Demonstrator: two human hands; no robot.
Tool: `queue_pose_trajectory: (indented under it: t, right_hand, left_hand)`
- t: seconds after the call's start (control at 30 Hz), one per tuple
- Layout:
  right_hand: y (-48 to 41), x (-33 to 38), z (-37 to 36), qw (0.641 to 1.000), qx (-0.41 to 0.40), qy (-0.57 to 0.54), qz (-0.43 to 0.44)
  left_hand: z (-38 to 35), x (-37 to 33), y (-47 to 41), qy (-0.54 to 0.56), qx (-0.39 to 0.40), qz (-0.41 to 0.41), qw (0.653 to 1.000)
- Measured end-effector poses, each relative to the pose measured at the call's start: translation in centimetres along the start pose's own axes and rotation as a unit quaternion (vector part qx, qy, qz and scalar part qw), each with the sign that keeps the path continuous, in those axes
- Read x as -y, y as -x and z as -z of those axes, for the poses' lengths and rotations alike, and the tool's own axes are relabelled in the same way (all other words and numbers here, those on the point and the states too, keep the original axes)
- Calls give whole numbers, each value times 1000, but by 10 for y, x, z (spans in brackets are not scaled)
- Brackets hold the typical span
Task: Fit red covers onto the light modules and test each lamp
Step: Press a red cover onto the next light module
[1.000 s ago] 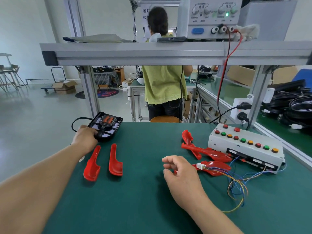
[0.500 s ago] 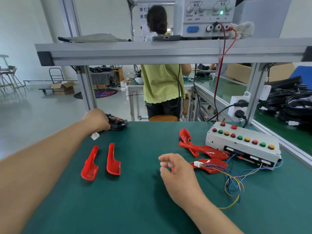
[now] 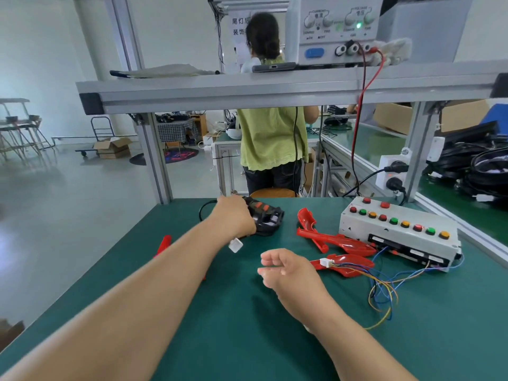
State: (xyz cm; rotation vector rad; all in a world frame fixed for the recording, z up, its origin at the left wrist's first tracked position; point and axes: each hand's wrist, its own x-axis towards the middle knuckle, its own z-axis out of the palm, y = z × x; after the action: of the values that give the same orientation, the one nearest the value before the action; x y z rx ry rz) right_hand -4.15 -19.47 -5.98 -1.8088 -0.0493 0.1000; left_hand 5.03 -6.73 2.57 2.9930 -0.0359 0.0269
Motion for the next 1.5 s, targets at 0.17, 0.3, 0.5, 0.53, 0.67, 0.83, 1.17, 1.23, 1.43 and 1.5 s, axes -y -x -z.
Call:
queue_pose_trajectory:
  t: [0.17, 0.3, 0.5, 0.53, 0.67, 0.83, 1.17, 1.23, 1.43, 1.5]
  right_hand:
    - [0, -7, 0, 983, 55, -167, -59]
    - [5, 3, -4, 948, 102, -280, -112]
    - [9, 3, -2, 918, 84, -364, -135]
    - [9, 2, -2, 915, 73, -373, -135]
    - [10, 0, -6, 906, 26, -404, -125]
    - [11, 1, -5, 907, -22, -411, -86]
    - [5, 5, 15, 947, -36, -320, 2]
    - [5, 5, 15, 942, -28, -334, 13]
    - [1, 3, 12, 919, -68, -386, 34]
    - [1, 3, 12, 912, -67, -404, 29]
  left_hand:
    - [-35, 1, 20, 92, -30, 16, 995]
    - [-48, 5, 43, 183, -56, 32, 981]
    - [-61, 1, 75, 253, -47, 34, 966]
    - [-61, 2, 79, 261, -49, 36, 963]
    - [-61, 0, 95, 318, -41, 10, 947]
    - [-69, 0, 113, 378, -29, -67, 923]
    - [-71, 20, 113, 397, -65, -136, 905]
    - [-73, 15, 115, 416, -114, -99, 897]
    - [-79, 2, 121, 364, -46, -29, 930]
    - [-84, 0, 121, 370, 18, -59, 927]
